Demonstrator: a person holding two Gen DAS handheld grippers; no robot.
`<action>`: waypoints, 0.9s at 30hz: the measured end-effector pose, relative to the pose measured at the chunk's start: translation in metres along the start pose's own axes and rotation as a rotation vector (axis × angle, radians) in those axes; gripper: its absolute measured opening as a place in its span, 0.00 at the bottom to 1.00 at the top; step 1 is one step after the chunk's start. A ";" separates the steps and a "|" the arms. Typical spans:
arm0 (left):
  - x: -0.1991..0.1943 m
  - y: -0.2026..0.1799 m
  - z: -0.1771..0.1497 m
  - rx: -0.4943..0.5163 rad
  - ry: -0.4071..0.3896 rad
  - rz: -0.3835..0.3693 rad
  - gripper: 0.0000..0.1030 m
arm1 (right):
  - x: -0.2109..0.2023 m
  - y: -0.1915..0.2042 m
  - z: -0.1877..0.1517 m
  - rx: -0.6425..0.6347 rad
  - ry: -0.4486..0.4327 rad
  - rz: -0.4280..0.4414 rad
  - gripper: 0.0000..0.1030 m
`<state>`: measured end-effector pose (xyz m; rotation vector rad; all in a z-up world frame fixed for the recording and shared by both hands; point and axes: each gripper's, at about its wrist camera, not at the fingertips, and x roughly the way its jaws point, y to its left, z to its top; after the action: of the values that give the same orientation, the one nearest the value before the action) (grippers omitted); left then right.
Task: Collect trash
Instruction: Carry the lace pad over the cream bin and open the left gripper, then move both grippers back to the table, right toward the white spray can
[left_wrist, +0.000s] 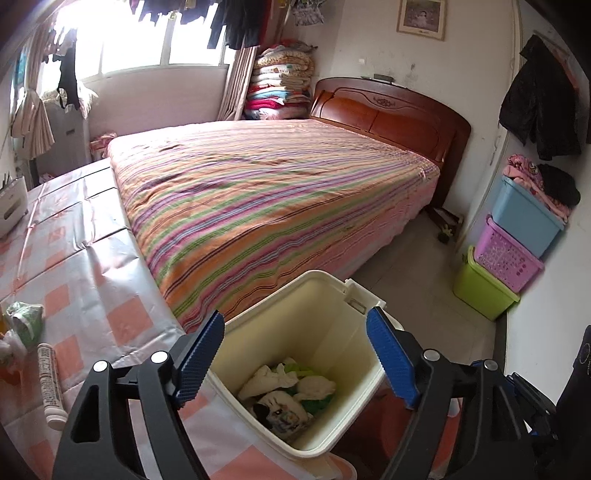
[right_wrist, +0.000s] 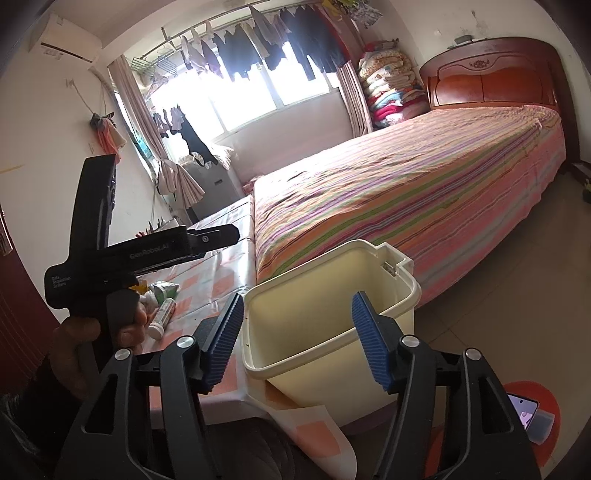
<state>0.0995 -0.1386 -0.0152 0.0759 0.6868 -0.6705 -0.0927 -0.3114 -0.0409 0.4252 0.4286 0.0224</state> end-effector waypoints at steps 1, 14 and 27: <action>-0.006 0.003 -0.001 -0.005 -0.004 0.009 0.76 | 0.001 0.002 -0.001 0.002 0.000 0.009 0.71; -0.121 0.114 -0.070 -0.321 -0.106 0.277 0.81 | 0.052 0.084 -0.005 -0.058 0.141 0.161 0.94; -0.210 0.179 -0.124 -0.314 -0.180 0.621 0.93 | 0.143 0.239 -0.015 -0.352 0.316 0.284 0.94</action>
<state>0.0160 0.1517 -0.0108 -0.0610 0.5458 0.0304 0.0471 -0.0714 -0.0133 0.1301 0.6587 0.4394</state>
